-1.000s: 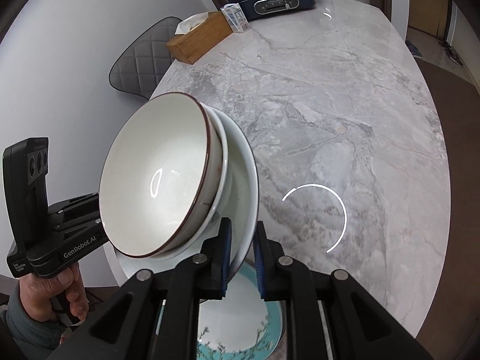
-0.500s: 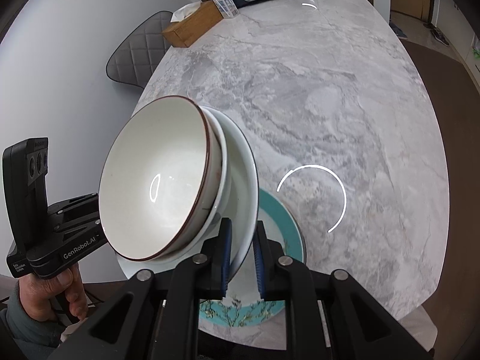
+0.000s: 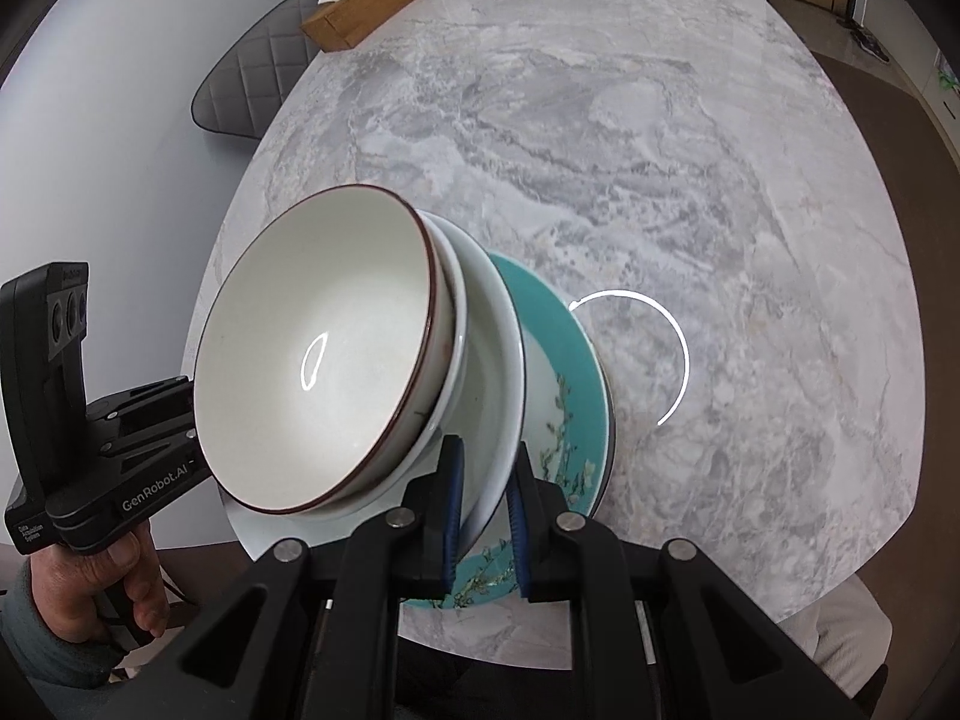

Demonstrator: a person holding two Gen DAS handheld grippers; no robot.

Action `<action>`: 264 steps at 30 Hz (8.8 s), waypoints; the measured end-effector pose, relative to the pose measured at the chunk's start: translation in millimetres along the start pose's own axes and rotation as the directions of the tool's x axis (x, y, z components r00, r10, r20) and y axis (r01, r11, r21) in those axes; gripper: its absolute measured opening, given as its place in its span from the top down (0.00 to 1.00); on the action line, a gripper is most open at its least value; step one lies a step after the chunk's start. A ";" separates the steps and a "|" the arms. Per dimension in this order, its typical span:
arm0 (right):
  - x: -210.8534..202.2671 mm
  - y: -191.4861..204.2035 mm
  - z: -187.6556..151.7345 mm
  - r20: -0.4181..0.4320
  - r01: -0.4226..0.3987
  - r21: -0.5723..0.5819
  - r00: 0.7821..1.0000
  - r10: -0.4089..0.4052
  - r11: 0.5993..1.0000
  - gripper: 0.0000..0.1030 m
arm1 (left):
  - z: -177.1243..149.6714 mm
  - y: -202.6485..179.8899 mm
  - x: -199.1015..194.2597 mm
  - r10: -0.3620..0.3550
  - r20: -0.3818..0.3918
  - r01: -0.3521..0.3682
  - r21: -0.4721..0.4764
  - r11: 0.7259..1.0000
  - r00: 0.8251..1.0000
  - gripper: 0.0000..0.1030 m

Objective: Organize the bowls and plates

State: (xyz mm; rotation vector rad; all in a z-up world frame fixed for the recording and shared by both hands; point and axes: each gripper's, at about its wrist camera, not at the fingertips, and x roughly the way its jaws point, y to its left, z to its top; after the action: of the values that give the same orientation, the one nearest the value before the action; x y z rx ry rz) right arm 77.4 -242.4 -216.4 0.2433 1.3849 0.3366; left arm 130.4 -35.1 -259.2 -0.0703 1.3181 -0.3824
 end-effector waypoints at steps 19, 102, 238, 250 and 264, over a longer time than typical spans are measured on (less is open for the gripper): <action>25.4 -2.4 -12.8 -0.013 0.024 -0.005 1.000 -0.024 1.000 0.87 | -12.0 5.1 25.4 0.049 -0.020 -0.049 -0.005 0.999 0.999 0.92; -204.3 137.5 -155.9 0.498 0.325 0.037 0.814 -0.300 0.945 0.00 | -170.9 -93.8 -280.6 0.365 0.365 -0.318 -0.184 0.930 0.856 0.01; -201.8 137.0 -161.4 0.483 0.332 0.040 0.819 -0.309 0.942 0.00 | -169.9 -91.5 -259.4 0.358 0.330 -0.311 -0.188 0.932 0.873 0.01; -201.8 137.4 -161.5 0.484 0.332 0.040 0.819 -0.309 0.942 0.00 | -172.7 -95.3 -259.1 0.369 0.332 -0.319 -0.195 0.927 0.868 0.01; -201.8 135.2 -162.7 0.481 0.331 0.039 0.821 -0.308 0.943 0.00 | -172.9 -97.3 -259.5 0.369 0.341 -0.320 -0.192 0.928 0.865 0.01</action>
State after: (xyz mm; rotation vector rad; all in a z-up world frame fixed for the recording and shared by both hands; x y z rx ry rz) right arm -125.2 -196.6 -10.6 0.0431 0.8963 0.0177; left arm -108.2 -16.6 -36.9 -0.0118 0.9497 0.0280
